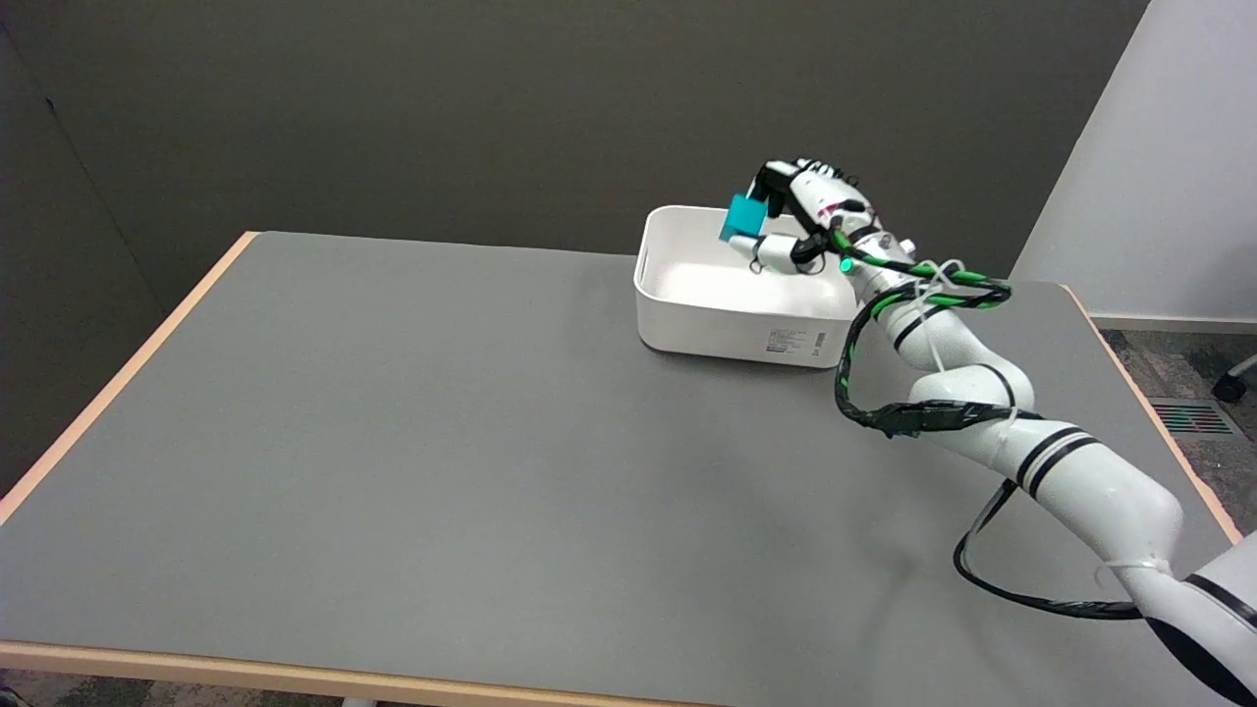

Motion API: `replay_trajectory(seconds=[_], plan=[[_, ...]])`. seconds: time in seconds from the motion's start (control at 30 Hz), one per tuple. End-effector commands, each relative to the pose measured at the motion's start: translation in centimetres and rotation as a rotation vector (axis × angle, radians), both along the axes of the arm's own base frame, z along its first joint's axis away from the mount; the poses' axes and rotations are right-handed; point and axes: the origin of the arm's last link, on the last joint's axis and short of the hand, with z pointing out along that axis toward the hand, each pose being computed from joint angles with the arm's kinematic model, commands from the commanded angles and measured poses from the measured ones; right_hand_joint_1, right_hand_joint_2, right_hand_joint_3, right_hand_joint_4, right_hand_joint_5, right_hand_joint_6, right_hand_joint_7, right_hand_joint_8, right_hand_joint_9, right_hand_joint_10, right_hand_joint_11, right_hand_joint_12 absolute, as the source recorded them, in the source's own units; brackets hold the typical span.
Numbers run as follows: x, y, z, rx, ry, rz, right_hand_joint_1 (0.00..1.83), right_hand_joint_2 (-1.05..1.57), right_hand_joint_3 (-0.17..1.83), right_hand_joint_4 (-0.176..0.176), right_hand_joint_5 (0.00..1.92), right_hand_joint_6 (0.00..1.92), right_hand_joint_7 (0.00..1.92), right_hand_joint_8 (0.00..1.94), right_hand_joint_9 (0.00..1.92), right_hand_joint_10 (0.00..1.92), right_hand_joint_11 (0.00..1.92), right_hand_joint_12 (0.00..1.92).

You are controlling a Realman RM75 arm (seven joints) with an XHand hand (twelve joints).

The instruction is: Place blue wooden cube into white box.

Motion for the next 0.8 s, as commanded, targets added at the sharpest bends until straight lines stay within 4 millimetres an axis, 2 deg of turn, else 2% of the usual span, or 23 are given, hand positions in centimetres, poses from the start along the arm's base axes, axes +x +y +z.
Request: replay_trajectory(seconds=[0.03, 0.07, 0.13, 0.2, 0.23, 0.3, 0.37, 0.43, 0.5, 0.67, 0.8], plan=[[-5.4, 0.8, -1.6, 0.047, 0.133, -0.179, 1.07, 1.29, 0.23, -0.084, 0.58, 1.53, 0.46, 1.94, 0.1, 1.92, 0.0, 1.9], [-5.7, 1.2, -1.8, 0.054, 0.132, -0.185, 1.07, 1.29, 0.23, -0.084, 0.58, 1.53, 0.46, 1.94, 0.1, 1.92, 0.0, 1.9], [-6.0, 2.0, -1.8, 0.061, 0.131, -0.189, 1.07, 1.31, 0.19, -0.107, 0.53, 1.52, 0.5, 1.94, 0.14, 1.92, 0.0, 1.9], [-6.2, 2.4, -1.8, 0.061, 0.127, -0.193, 0.92, 1.31, 0.22, -0.085, 0.49, 1.68, 0.34, 1.85, 0.17, 1.92, 0.0, 1.87], [-6.3, 2.6, -1.7, 0.057, 0.123, -0.195, 0.85, 1.23, 0.34, -0.073, 0.44, 1.62, 0.27, 1.78, 0.16, 1.92, 0.0, 1.84], [-6.2, 2.7, -1.3, 0.047, 0.115, -0.192, 0.76, 0.86, 0.85, -0.055, 0.26, 1.02, 0.25, 1.59, 0.09, 1.92, 0.0, 1.73], [-5.6, 2.6, -1.2, 0.041, 0.103, -0.174, 0.76, 0.84, 0.87, -0.054, 0.24, 0.85, 0.23, 1.51, 0.1, 1.85, 0.0, 1.7], [-5.0, 2.6, -1.3, 0.04, 0.096, -0.154, 0.76, 0.81, 0.89, -0.056, 0.23, 0.59, 0.2, 1.43, 0.13, 1.78, 0.0, 1.67], [-4.0, 2.6, -1.4, 0.042, 0.089, -0.123, 0.77, 0.82, 0.95, -0.067, 0.24, 0.5, 0.19, 1.34, 0.16, 1.79, 0.0, 1.67], [-1.3, 2.5, -1.6, 0.042, 0.066, -0.038, 0.75, 0.78, 0.9, -0.06, 0.22, 0.4, 0.18, 1.38, 0.15, 1.74, 0.0, 1.66], [3.1, 3.1, -1.6, 0.035, 0.037, 0.109, 0.74, 0.78, 0.9, -0.061, 0.22, 0.39, 0.18, 1.38, 0.15, 1.74, 0.0, 1.66]])
